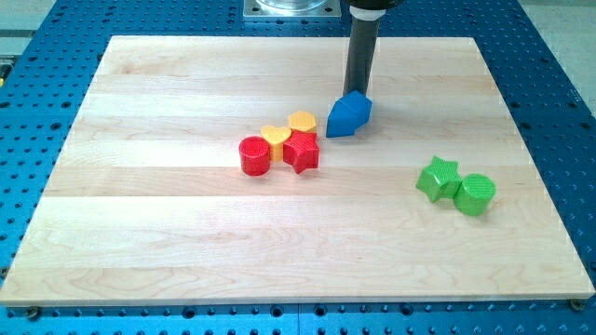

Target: Push the blue blocks into the group of blocks

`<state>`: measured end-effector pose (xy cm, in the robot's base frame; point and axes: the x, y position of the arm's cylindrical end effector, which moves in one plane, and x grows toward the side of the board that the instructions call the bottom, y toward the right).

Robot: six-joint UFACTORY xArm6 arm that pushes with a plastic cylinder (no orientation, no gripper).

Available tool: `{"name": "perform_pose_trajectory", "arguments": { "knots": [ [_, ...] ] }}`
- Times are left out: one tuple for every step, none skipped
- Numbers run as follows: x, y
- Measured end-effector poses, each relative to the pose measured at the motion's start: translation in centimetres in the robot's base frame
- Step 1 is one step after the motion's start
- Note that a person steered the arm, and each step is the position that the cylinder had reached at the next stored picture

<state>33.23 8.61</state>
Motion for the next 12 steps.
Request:
{"name": "perform_pose_trajectory", "arguments": {
  "knots": [
    [0.1,-0.4],
    [1.4,-0.9],
    [3.7,-0.5],
    [6.6,2.0],
    [7.8,4.1],
    [8.1,7.9],
    [7.4,8.3],
    [7.1,6.5],
    [8.4,4.9],
    [10.0,3.2],
    [10.5,2.1],
    [7.8,2.7]
  ]
}}
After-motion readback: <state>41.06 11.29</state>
